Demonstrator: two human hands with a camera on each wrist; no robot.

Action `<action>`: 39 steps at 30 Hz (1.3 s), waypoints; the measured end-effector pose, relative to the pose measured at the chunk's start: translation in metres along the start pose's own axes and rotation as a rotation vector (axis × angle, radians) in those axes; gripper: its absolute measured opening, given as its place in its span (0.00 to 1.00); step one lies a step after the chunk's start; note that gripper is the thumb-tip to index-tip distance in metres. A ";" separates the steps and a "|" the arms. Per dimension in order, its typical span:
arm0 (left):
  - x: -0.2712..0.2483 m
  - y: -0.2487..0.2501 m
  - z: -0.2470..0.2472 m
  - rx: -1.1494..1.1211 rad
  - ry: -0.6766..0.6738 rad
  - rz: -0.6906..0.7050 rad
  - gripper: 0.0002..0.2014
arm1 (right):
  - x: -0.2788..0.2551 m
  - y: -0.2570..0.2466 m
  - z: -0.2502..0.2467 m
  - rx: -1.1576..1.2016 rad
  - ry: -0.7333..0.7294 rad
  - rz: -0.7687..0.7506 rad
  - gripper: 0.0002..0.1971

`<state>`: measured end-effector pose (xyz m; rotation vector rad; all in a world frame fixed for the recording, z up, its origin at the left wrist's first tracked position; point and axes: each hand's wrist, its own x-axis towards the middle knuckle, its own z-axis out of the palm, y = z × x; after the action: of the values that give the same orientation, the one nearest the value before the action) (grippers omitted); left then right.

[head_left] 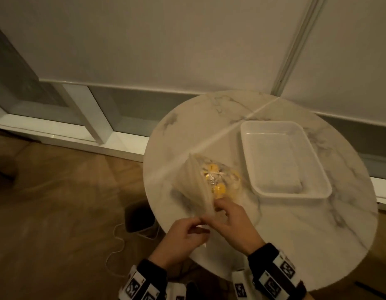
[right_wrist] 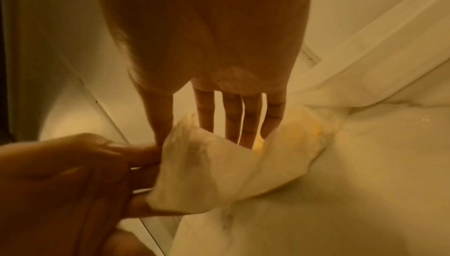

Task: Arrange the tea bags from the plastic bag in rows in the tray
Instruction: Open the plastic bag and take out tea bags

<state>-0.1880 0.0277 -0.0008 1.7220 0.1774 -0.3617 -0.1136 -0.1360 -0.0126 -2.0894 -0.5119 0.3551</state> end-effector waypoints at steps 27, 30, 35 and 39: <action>0.044 0.040 -0.054 0.152 0.265 0.418 0.12 | -0.002 -0.033 -0.019 -0.174 0.135 -0.249 0.08; 0.038 0.035 -0.054 0.137 0.304 0.396 0.09 | -0.012 -0.021 -0.025 -0.225 0.106 -0.221 0.09; 0.026 0.025 -0.066 0.068 0.335 0.357 0.12 | -0.041 0.001 -0.037 -0.328 0.083 -0.184 0.12; 0.017 0.018 -0.071 0.058 0.333 0.300 0.18 | -0.065 0.020 -0.048 -0.360 0.093 -0.147 0.13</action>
<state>-0.1563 0.0928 0.0201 1.8256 0.1474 0.1432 -0.1449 -0.2120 -0.0010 -2.3815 -0.7109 0.0820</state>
